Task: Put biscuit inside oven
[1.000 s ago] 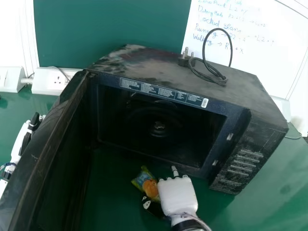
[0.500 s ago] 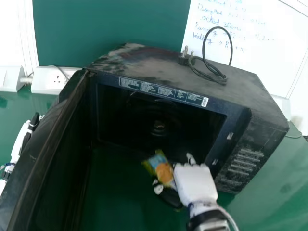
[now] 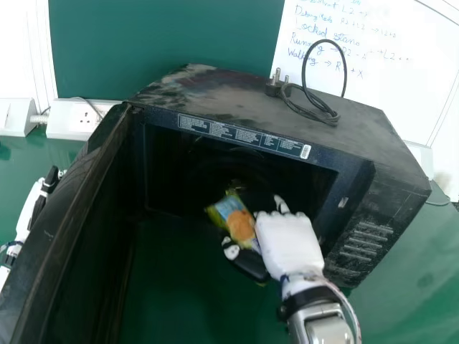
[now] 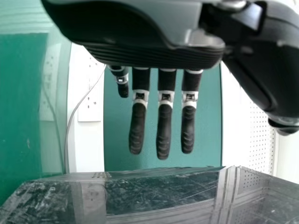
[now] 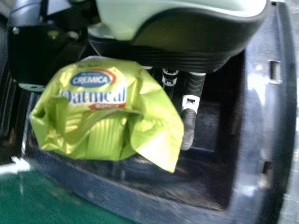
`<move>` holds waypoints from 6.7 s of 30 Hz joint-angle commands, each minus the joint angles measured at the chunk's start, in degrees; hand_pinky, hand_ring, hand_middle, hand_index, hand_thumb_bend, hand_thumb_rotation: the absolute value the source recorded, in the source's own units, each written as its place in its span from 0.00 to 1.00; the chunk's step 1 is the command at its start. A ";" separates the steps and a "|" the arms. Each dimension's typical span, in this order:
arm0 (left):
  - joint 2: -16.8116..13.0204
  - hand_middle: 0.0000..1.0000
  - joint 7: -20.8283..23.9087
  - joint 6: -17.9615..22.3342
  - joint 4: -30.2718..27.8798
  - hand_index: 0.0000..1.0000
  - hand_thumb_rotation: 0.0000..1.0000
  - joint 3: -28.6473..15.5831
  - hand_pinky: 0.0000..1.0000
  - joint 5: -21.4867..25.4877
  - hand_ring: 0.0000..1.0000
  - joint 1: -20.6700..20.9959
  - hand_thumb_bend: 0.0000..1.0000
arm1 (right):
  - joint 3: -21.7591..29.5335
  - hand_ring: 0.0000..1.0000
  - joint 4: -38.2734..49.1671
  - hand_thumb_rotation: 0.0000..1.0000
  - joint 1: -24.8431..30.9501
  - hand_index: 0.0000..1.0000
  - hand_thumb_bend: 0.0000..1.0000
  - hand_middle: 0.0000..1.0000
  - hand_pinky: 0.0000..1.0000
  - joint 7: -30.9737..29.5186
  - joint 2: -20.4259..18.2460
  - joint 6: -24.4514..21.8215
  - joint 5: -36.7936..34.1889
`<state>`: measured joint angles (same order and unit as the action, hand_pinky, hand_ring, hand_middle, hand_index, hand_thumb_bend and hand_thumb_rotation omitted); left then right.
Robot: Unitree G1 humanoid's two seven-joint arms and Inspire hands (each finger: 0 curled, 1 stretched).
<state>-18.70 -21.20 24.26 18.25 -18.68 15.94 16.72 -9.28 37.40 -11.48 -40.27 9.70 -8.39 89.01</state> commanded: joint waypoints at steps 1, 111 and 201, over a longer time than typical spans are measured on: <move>0.10 0.43 0.47 -0.79 -1.19 0.48 0.07 0.44 0.31 -0.04 0.37 -0.98 0.52 | 0.11 0.40 -1.53 0.00 -1.67 0.51 0.53 0.42 0.41 1.94 -0.72 -0.56 -1.11; 0.56 0.42 0.27 -3.26 -5.72 0.48 0.07 0.74 0.30 1.67 0.37 -3.17 0.51 | -15.86 0.88 -27.37 0.74 -16.12 0.90 0.83 0.91 0.82 33.88 8.78 -25.40 -26.99; -5.74 0.39 -1.36 11.02 -13.06 0.48 0.05 10.08 0.25 -14.87 0.32 -6.89 0.51 | 49.48 0.50 6.47 0.52 -5.34 0.76 0.85 0.62 0.43 37.32 25.14 -19.13 -76.38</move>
<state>-23.80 -22.64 35.23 4.82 -9.27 1.14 9.85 40.12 43.20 -16.57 -3.37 34.63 -27.12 12.15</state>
